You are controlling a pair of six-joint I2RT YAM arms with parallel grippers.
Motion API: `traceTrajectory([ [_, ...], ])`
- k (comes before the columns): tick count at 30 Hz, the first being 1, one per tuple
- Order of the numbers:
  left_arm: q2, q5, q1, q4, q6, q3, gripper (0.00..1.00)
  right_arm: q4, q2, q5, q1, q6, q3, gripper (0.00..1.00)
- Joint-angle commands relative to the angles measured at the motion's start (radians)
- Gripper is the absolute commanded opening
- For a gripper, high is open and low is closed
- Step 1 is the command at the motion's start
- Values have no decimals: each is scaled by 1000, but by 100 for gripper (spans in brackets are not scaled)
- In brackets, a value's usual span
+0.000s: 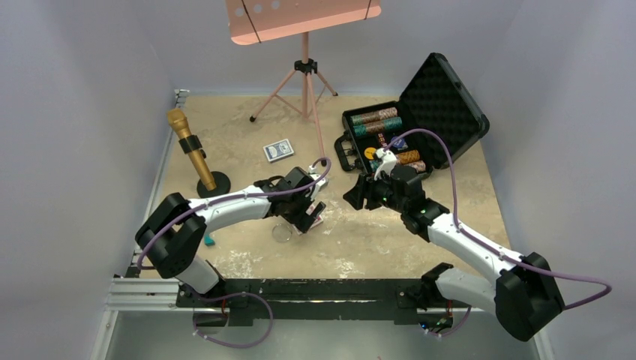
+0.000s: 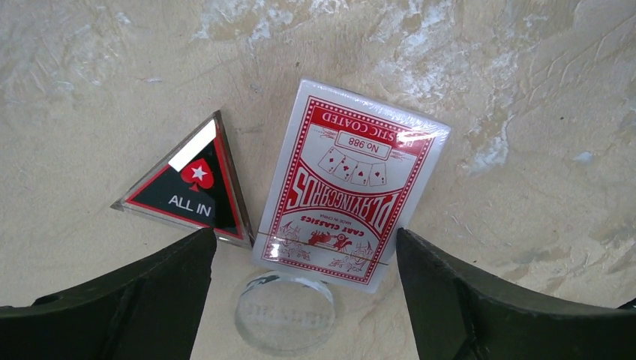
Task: Pack up texas hold em set
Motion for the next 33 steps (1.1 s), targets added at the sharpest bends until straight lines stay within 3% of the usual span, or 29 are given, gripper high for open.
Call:
traceTrajectory([
  [1, 31, -1, -20, 11, 1, 26, 92, 42, -3, 3, 3, 14, -2, 60],
  [16, 86, -19, -97, -27, -7, 46, 88, 14, -23, 24, 3, 9, -7, 60],
  [22, 109, -12, -101, -42, -14, 58, 67, 10, -35, 31, 3, 10, -13, 60],
  [29, 47, -61, -106, -49, -6, 60, 1, -3, -32, 17, 0, 37, -10, 64],
  [33, -110, -83, -107, 13, 28, 12, 0, -24, -33, -40, -47, 55, -7, 67],
])
